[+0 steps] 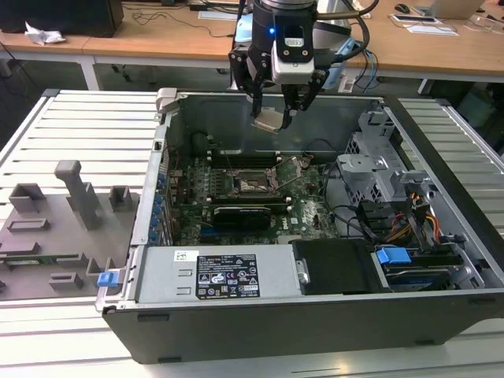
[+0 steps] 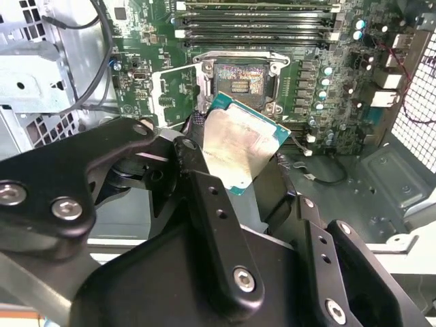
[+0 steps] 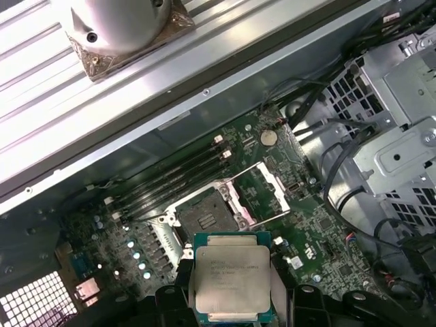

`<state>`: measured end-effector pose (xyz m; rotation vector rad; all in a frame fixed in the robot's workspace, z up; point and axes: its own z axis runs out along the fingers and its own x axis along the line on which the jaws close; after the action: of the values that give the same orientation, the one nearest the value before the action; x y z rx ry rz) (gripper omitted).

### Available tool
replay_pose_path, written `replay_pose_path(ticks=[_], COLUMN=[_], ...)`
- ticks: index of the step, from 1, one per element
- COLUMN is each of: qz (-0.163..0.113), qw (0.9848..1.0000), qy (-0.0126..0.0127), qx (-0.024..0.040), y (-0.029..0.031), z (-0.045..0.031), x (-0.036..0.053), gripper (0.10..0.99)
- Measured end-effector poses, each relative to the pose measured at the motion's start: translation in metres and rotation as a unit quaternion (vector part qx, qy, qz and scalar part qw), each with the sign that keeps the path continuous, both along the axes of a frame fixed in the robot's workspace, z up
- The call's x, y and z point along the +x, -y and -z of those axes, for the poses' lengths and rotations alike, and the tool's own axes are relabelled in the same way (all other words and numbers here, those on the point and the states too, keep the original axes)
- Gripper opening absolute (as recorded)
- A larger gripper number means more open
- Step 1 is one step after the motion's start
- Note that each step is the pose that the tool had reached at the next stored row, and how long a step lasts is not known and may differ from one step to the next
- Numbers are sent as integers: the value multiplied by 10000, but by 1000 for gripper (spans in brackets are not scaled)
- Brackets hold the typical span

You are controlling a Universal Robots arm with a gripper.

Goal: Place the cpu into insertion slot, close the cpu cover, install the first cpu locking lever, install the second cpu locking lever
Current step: 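Place the cpu into insertion slot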

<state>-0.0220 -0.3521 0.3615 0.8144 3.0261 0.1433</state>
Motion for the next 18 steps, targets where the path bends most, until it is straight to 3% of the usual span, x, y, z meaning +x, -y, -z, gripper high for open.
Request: replay_pose_path(ticks=[18], qz=[514], qw=[9987], qy=[0], qx=[0], y=[0], z=[3], x=[0], gripper=[533])
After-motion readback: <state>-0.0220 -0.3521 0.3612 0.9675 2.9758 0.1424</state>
